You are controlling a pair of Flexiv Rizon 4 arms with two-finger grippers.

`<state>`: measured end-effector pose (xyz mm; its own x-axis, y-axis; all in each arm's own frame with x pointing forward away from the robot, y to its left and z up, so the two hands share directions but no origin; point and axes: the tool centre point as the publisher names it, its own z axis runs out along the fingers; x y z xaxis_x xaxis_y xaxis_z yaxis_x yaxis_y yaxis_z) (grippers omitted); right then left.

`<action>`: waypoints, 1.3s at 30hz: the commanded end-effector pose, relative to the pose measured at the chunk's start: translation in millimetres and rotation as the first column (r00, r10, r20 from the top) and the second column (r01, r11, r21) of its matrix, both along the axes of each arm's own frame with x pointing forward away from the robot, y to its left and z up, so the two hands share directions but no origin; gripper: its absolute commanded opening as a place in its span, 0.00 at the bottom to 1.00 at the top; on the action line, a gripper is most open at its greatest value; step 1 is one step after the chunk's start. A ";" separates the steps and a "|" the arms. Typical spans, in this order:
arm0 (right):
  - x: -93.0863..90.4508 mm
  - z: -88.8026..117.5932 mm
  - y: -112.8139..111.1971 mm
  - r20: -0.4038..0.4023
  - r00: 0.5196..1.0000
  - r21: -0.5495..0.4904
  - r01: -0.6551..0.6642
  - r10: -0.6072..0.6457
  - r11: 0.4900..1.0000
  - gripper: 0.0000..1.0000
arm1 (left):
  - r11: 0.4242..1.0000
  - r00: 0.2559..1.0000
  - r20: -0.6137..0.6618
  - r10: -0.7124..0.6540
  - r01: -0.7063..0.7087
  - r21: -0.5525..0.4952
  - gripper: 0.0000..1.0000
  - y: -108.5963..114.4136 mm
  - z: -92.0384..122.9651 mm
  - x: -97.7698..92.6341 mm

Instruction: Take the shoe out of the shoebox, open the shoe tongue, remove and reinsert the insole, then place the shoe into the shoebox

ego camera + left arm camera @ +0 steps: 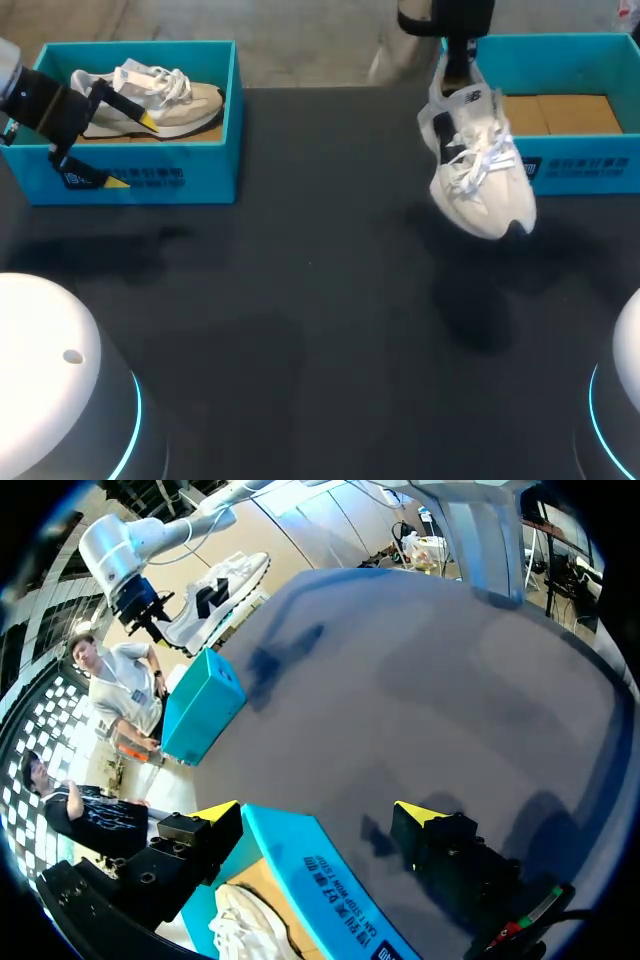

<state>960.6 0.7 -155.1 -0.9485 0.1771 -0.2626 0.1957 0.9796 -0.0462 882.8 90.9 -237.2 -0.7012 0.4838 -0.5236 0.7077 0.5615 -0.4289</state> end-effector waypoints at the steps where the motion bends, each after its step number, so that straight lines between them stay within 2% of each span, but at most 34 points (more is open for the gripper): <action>1: 13.7 1.0 -30.2 -0.011 1.000 0.026 0.000 0.000 1.000 0.00 | 1.000 1.000 0.001 0.000 0.000 0.001 1.00 0.2 -0.2 -0.5; 10: 46.8 -6.2 -103.5 -0.030 0.997 -0.016 0.076 -0.076 0.997 0.00 | 1.000 1.000 0.001 0.000 0.000 0.001 1.00 0.2 -0.2 -0.5; 19: 74.1 -14.2 -150.2 0.031 0.999 -0.010 0.036 -0.035 0.999 0.00 | 1.000 1.000 0.001 0.000 0.000 0.001 1.00 0.2 -0.2 -0.5; 23: 77.8 -19.0 -157.4 0.007 0.997 -0.066 0.081 -0.081 0.994 0.00 | 1.000 1.000 0.001 0.000 0.000 0.001 1.00 0.2 -0.2 -0.5; 39: 77.8 -19.0 -157.4 0.007 0.997 -0.066 0.081 -0.081 0.994 0.00 | 1.000 1.000 0.001 0.000 0.000 0.001 1.00 0.2 -0.2 -0.5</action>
<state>1037.2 -156.7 -175.8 -0.9297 0.2348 -0.2839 0.2745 0.9554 -0.1087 882.8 90.9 -237.2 -0.7012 0.4838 -0.5236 0.7077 0.5614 -0.4290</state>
